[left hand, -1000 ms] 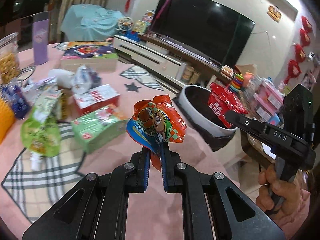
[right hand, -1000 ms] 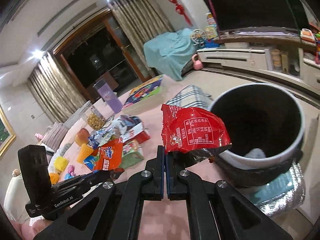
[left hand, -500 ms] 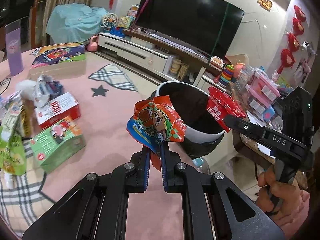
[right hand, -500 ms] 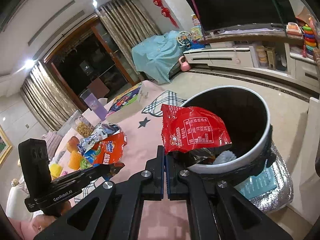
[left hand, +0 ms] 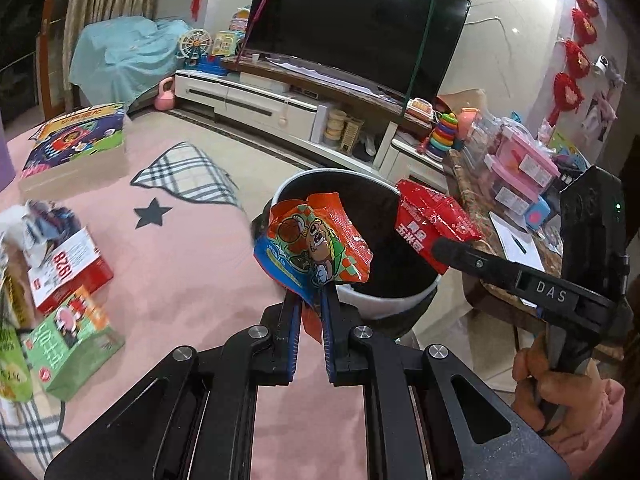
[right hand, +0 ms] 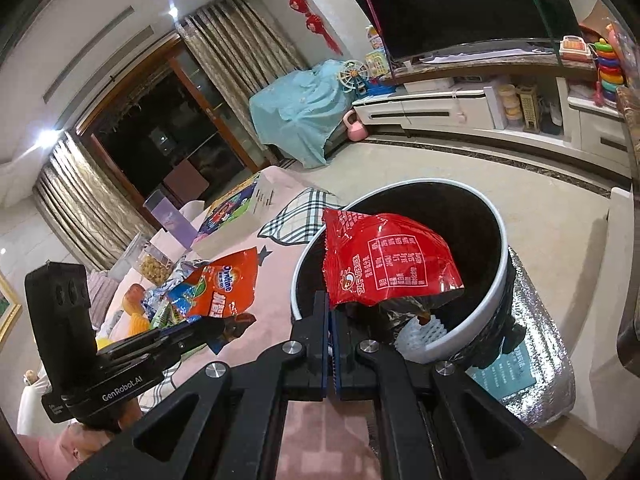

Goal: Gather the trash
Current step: 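Carry both bags over the trash bin and open both tools to drop them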

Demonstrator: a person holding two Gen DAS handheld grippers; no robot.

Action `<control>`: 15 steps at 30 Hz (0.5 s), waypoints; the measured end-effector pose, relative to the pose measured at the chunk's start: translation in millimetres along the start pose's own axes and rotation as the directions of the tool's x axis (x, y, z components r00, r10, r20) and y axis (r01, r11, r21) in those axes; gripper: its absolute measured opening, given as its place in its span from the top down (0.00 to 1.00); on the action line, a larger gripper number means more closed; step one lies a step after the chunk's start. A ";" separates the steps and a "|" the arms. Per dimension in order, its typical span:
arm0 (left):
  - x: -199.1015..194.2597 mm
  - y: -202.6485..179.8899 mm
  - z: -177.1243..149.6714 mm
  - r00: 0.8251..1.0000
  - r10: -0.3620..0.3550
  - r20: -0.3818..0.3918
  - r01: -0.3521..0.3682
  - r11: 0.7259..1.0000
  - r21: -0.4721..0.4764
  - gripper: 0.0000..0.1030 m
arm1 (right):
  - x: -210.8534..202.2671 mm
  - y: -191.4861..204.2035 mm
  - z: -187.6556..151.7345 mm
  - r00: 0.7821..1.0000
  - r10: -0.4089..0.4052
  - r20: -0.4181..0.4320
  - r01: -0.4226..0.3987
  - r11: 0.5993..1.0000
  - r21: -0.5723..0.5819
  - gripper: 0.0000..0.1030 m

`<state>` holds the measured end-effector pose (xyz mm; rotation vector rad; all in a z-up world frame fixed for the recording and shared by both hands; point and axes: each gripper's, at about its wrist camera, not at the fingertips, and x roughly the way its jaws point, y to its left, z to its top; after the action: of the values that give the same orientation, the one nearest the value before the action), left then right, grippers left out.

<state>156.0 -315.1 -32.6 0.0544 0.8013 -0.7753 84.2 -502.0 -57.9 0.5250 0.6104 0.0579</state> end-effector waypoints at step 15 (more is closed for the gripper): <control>43.2 -8.9 29.2 0.999 -0.010 -0.050 0.012 0.999 0.033 0.91 | 13.0 -18.6 15.7 0.999 -0.041 -0.031 0.041 0.999 0.003 0.97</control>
<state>187.6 -357.1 -38.5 0.0995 0.8371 -0.8003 101.8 -522.6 -62.9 0.5158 0.6516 0.0261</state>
